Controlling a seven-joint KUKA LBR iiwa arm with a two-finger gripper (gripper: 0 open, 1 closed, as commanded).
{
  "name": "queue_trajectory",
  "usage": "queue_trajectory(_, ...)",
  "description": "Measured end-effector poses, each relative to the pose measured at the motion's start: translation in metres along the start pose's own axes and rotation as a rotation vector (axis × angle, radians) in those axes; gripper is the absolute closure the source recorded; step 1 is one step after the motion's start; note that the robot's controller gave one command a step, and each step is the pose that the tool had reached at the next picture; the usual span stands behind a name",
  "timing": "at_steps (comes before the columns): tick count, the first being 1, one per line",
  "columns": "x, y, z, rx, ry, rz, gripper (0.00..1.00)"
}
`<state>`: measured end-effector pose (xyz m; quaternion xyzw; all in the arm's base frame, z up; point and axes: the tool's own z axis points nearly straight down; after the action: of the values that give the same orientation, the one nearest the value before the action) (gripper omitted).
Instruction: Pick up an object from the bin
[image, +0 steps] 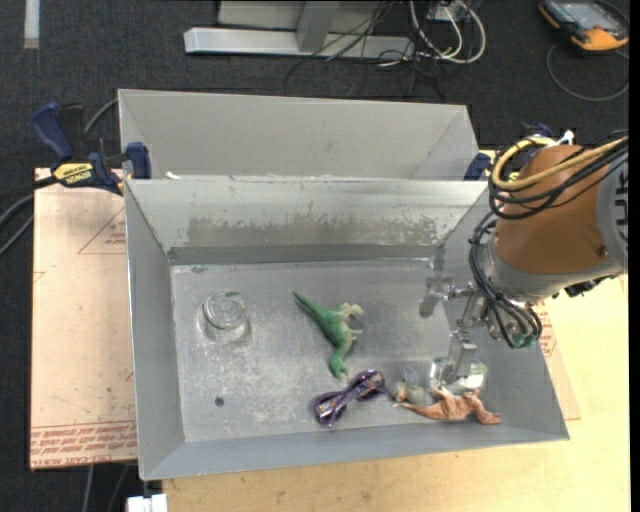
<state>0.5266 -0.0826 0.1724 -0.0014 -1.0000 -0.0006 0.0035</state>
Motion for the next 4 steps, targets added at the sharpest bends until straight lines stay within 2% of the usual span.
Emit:
queue_trajectory(1, -0.002, 0.000, -0.005, 0.001, -0.008, -0.003, 0.00)
queue_trajectory(2, 0.005, 0.012, 0.054, 0.001, -0.007, -0.101, 0.00)
queue_trajectory(3, 0.009, 0.018, 0.100, -0.001, 0.004, -0.115, 0.00)
queue_trajectory(4, 0.035, 0.027, 0.102, 0.001, -0.017, -0.109, 0.00)
